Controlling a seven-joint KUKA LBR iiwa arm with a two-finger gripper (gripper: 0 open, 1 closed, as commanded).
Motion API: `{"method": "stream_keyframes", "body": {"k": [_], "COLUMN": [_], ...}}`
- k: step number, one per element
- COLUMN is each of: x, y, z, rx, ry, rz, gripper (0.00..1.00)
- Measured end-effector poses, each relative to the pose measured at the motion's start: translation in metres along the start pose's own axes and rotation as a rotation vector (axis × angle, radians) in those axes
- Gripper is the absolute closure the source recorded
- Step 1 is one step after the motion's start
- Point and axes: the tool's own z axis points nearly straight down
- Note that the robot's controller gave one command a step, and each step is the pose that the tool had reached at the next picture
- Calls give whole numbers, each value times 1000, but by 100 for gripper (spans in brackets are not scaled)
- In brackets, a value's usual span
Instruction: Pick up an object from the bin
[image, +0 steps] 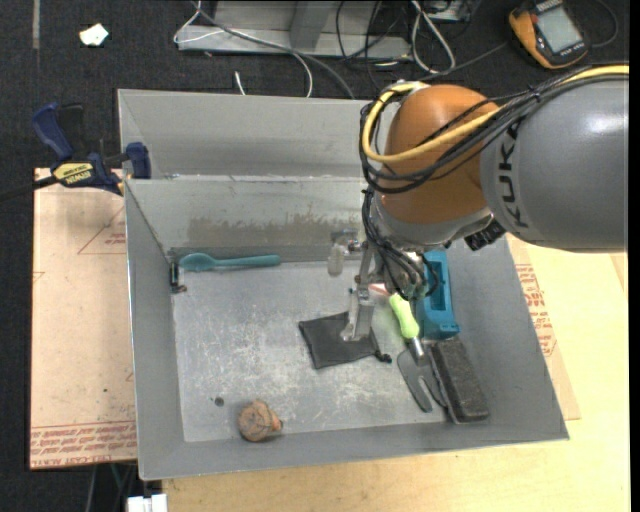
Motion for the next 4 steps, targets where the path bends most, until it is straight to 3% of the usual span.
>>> {"method": "stream_keyframes", "body": {"k": [1, 2, 3, 4], "x": [-2, 6, 8, 18], "y": [0, -45, -52, -40], "z": [-4, 58, 94, 11], "rx": [0, -1, 2, 4], "ry": [-8, -12, -16, -19], "rz": [1, -30, 5, -414], "gripper": [0, 0, 0, 100]}}
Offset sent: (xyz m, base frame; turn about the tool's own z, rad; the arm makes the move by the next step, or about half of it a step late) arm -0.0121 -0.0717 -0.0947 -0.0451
